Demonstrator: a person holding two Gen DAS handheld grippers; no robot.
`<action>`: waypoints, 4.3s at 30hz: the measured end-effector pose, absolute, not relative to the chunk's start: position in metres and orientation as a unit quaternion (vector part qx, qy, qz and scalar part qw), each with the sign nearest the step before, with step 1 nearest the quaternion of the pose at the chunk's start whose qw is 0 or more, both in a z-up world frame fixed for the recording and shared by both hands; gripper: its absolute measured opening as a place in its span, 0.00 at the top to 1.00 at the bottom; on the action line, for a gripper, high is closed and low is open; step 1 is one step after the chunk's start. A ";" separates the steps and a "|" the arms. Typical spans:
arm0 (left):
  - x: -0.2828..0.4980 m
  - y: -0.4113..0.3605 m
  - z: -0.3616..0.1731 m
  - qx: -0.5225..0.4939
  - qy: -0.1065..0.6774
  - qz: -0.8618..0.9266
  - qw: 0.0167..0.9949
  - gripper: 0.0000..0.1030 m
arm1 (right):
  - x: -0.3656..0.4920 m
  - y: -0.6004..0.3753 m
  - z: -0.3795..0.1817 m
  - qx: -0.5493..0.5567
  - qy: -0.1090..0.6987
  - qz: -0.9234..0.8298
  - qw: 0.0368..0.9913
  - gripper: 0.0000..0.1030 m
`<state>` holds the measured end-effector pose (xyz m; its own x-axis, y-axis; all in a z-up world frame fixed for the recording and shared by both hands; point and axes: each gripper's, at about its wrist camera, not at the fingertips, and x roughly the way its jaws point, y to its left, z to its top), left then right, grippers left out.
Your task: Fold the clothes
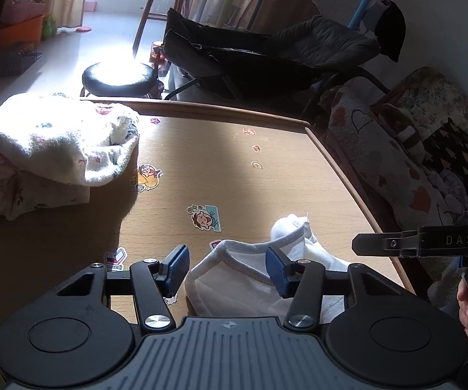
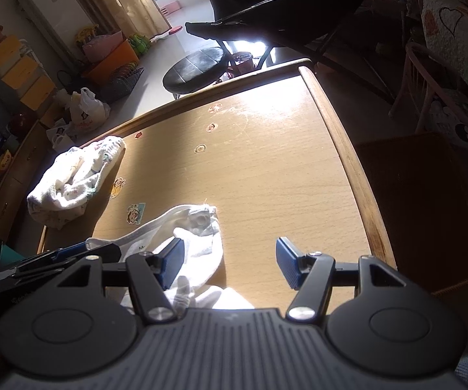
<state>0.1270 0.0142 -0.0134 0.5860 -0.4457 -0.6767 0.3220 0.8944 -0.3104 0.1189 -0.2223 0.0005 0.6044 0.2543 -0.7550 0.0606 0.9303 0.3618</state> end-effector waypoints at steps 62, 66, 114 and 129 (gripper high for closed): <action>0.108 0.027 0.019 -0.105 0.401 -0.220 0.883 0.91 | 0.142 -0.203 -0.011 0.221 0.524 0.133 0.812 0.90; 0.106 0.029 0.022 -0.104 0.401 -0.219 0.884 0.91 | 0.140 -0.199 -0.008 0.202 0.517 0.140 0.820 0.96; 0.141 0.003 0.096 -0.055 0.384 -0.197 0.901 0.91 | 0.227 -0.213 0.096 -0.153 0.397 0.124 0.897 0.97; 0.224 -0.015 0.065 -0.041 0.404 -0.175 0.897 0.91 | 0.269 -0.232 0.047 -0.133 0.409 0.092 0.898 0.97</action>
<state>0.2244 -0.0152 0.0652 0.6120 -0.3475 -0.7105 0.2809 0.9353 -0.2155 0.2688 -0.2319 0.0475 0.6489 0.0568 -0.7587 -0.2741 0.9477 -0.1635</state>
